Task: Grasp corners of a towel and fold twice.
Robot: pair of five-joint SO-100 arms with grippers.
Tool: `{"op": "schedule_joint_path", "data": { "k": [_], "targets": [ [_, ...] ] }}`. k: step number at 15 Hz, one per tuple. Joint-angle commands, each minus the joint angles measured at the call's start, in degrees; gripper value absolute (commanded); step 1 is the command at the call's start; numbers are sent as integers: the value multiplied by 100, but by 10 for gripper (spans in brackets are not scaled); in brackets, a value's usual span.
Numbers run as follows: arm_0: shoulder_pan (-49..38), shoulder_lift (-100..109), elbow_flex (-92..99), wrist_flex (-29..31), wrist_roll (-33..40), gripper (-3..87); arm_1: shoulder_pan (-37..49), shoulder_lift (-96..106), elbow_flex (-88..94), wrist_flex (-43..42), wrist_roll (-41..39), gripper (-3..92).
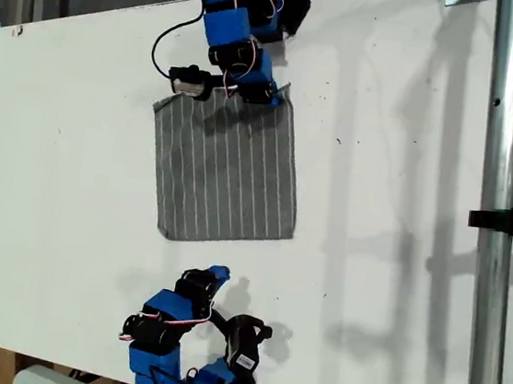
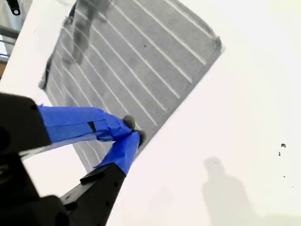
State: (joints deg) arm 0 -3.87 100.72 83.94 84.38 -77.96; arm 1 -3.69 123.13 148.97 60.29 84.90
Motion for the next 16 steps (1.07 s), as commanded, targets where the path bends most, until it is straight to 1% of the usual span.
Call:
{"op": "schedule_joint_path", "data": {
  "k": [1,3,5,6,7,8,9,11,12,15,16],
  "targets": [
    [97,53,-193,97,-70,-1,-88,158,-35,-141,62,-2],
    [114,35,-176,97,-114,-1,-105,167,-35,-185,62,-2],
    [158,35,-299,97,-97,50,-114,167,-35,-281,62,-2],
    [185,-18,-519,97,0,110,-105,167,-35,-281,53,-2],
    [185,-229,-949,185,202,191,-62,167,-26,-281,18,-2],
    [185,-712,-1626,413,501,240,-26,167,-26,-272,0,-2],
    [185,-1257,-2127,413,923,279,-9,167,-26,-255,0,-2],
    [281,-2347,-2628,141,1239,287,44,167,-26,-237,-62,-2],
    [343,-2804,-2804,-26,1266,286,44,167,-26,-220,-79,-2],
    [457,-3727,-2777,-448,1134,281,44,176,-26,-211,-105,-2],
    [519,-3999,-2777,-686,1072,279,44,176,-26,-211,-105,-2]
  ]
}}
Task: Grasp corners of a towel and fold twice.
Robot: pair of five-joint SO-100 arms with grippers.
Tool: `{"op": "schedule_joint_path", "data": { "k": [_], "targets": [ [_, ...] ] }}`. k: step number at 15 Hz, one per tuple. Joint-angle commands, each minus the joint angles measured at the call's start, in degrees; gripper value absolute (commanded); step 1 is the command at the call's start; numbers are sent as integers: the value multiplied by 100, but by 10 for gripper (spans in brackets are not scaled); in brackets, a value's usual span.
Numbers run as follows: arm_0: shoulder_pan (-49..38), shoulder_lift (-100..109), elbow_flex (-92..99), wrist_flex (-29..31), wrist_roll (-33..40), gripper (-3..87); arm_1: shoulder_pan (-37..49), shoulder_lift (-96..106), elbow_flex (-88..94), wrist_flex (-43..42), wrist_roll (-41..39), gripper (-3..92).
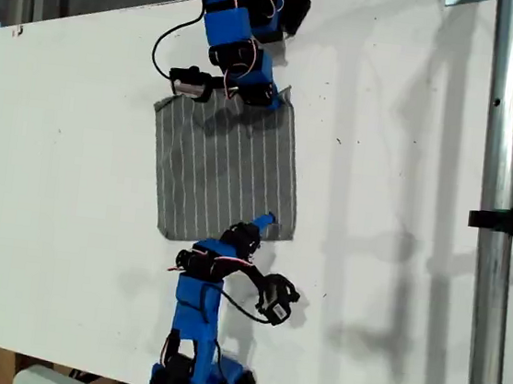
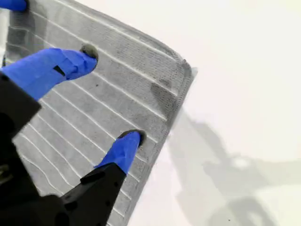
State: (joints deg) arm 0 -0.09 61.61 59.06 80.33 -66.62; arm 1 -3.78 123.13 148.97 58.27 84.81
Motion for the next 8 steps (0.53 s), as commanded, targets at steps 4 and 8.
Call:
{"op": "schedule_joint_path", "data": {
  "k": [4,8],
  "targets": [
    [325,-1063,-624,-800,-308,278,9,176,-26,-26,-97,-2],
    [387,-1784,-721,-571,-870,286,-53,176,-26,-35,-62,-2]
  ]
}}
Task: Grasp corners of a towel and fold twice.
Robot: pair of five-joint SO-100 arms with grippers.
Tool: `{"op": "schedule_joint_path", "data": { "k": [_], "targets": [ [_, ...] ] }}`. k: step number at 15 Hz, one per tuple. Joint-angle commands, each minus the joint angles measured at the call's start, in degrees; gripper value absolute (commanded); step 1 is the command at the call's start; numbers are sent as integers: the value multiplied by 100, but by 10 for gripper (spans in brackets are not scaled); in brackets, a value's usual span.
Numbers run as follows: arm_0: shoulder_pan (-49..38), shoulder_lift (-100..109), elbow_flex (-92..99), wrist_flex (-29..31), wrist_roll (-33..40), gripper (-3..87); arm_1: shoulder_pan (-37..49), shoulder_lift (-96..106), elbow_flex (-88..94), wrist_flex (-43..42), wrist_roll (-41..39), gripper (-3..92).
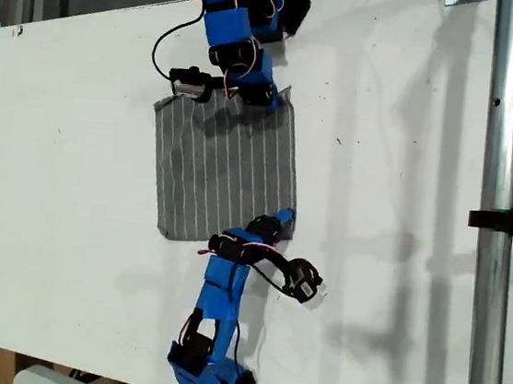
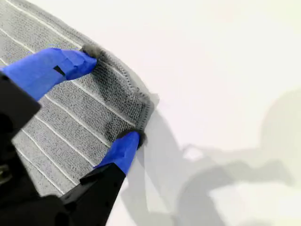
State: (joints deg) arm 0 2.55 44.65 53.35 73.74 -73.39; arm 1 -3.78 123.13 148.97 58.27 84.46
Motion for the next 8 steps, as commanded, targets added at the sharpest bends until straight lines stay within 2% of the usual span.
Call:
{"op": "schedule_joint_path", "data": {
  "k": [1,3,6,7,8],
  "targets": [
    [123,-202,-158,220,-352,275,-53,185,-26,-35,-35,-2],
    [105,-325,-158,404,-448,218,-26,185,-26,-35,-62,-2],
    [79,-325,-167,554,-527,15,-9,193,-26,-18,-62,-2],
    [88,-325,-167,606,-580,-28,-26,193,-26,-18,-62,-2],
    [114,-325,-158,633,-598,-29,-26,193,-26,-18,-62,-2]
  ]
}}
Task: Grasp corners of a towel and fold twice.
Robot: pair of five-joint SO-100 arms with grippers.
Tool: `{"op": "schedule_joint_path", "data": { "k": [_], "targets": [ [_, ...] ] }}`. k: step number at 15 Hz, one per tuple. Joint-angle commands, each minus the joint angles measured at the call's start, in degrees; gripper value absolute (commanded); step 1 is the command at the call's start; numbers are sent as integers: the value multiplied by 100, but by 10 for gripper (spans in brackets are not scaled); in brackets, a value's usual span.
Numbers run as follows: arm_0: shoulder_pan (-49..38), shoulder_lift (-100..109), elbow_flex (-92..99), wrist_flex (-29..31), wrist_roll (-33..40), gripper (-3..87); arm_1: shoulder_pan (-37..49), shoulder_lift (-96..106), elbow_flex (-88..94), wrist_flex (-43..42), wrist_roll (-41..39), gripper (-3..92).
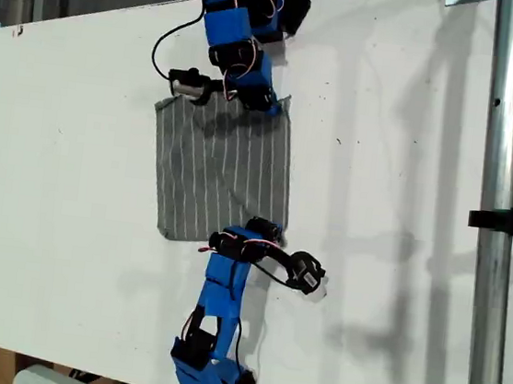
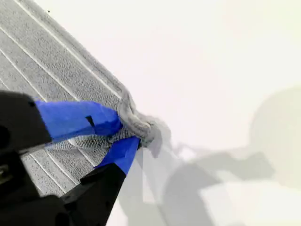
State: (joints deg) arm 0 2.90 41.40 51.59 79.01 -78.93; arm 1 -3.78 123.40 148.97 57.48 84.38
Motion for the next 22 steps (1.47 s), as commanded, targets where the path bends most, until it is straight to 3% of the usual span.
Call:
{"op": "schedule_joint_path", "data": {
  "k": [1,5,7,14,18,22],
  "targets": [
    [105,18,26,149,-79,-29,-35,167,-26,62,-53,-2],
    [202,861,158,800,-299,-29,-290,606,-53,-26,97,-2],
    [325,1617,457,1125,-396,-29,-642,1063,-53,-554,193,-2],
    [976,3964,2391,1063,-817,-29,-2241,-1573,-1969,-2250,747,-2],
    [809,4324,2514,1204,-650,-29,-2329,-2470,-3990,-1072,475,-3],
    [-527,4342,2883,1318,281,-29,-1274,-255,-2224,132,554,-3]
  ]
}}
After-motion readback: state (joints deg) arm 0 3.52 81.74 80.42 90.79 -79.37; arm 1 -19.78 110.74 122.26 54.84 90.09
